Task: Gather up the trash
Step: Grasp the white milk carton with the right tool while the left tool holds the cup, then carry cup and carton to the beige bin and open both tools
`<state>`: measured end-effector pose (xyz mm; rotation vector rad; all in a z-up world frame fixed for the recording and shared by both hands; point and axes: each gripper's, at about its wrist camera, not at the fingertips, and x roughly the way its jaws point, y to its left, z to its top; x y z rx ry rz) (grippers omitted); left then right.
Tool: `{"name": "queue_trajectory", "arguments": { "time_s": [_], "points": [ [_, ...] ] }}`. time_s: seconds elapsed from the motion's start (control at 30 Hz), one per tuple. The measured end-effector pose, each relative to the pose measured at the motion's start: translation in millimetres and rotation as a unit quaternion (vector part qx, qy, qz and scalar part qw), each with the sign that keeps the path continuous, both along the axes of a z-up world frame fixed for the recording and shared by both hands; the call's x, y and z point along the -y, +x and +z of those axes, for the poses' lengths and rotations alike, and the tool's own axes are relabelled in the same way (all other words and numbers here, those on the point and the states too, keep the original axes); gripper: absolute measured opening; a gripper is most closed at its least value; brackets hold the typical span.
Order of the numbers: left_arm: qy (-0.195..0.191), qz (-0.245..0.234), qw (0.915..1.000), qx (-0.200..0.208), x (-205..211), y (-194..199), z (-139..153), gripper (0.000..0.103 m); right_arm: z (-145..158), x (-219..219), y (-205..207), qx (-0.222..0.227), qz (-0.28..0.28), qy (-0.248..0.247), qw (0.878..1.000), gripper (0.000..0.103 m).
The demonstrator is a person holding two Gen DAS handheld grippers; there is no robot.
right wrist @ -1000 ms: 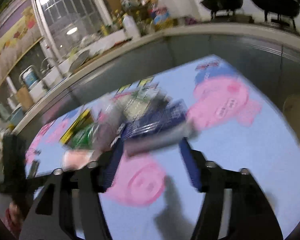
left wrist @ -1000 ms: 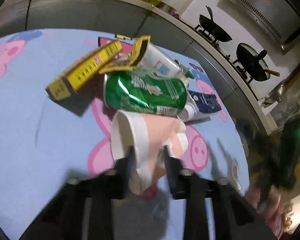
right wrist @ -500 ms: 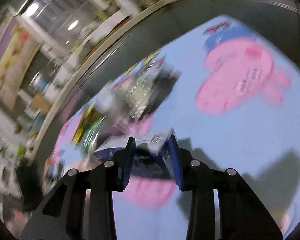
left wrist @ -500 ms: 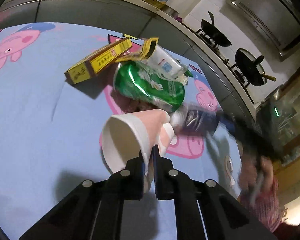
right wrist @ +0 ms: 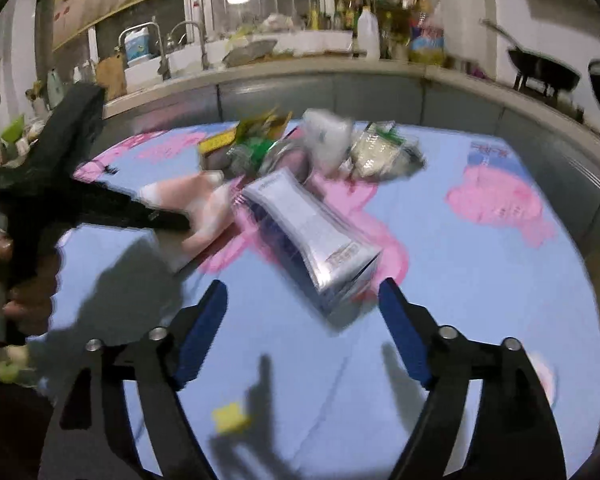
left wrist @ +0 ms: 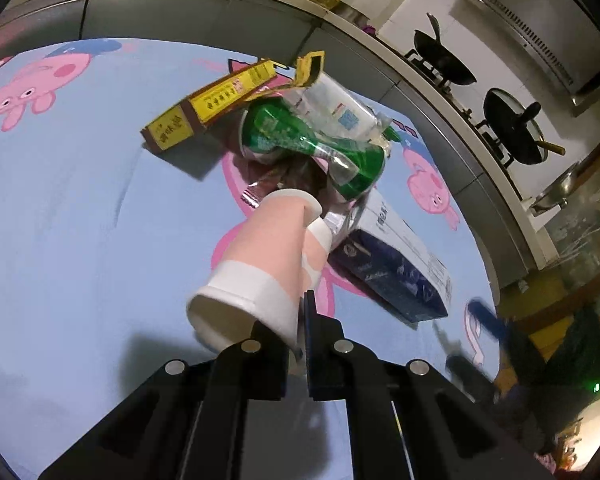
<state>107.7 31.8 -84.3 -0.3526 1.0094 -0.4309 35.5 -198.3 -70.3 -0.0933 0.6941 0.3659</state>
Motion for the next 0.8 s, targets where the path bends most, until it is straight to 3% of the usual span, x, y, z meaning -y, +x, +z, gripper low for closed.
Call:
{"name": "queue_trajectory", "arguments": {
  "time_s": [0.1,0.27,0.3,0.33,0.43,0.6,0.8],
  "points": [
    [0.005,0.004,1.0000,-0.002,-1,-2,0,0.006,2,7,26,0.010,-0.002,-0.003,1.000,0.082],
    [0.017,-0.004,0.9998,0.006,6,-8,5,0.004,-16,2,59,-0.035,0.038,0.008,0.999,0.086],
    [0.019,-0.008,0.9998,0.008,8,-9,6,0.003,-20,3,60,-0.041,0.037,0.008,0.998,0.080],
    [0.020,-0.013,0.9997,0.010,10,-10,8,0.003,-25,3,62,-0.053,0.043,0.017,0.998,0.061],
    [0.020,-0.031,0.9991,0.020,20,-16,16,0.003,-21,11,47,-0.052,0.036,0.054,0.997,0.053],
    [0.013,-0.076,0.9962,0.041,43,-25,29,0.003,-11,43,3,-0.045,-0.007,0.112,0.993,0.049],
    [0.011,-0.121,0.9919,0.038,90,-18,32,0.003,6,87,-34,0.016,-0.109,0.120,0.987,0.047]
  ]
}}
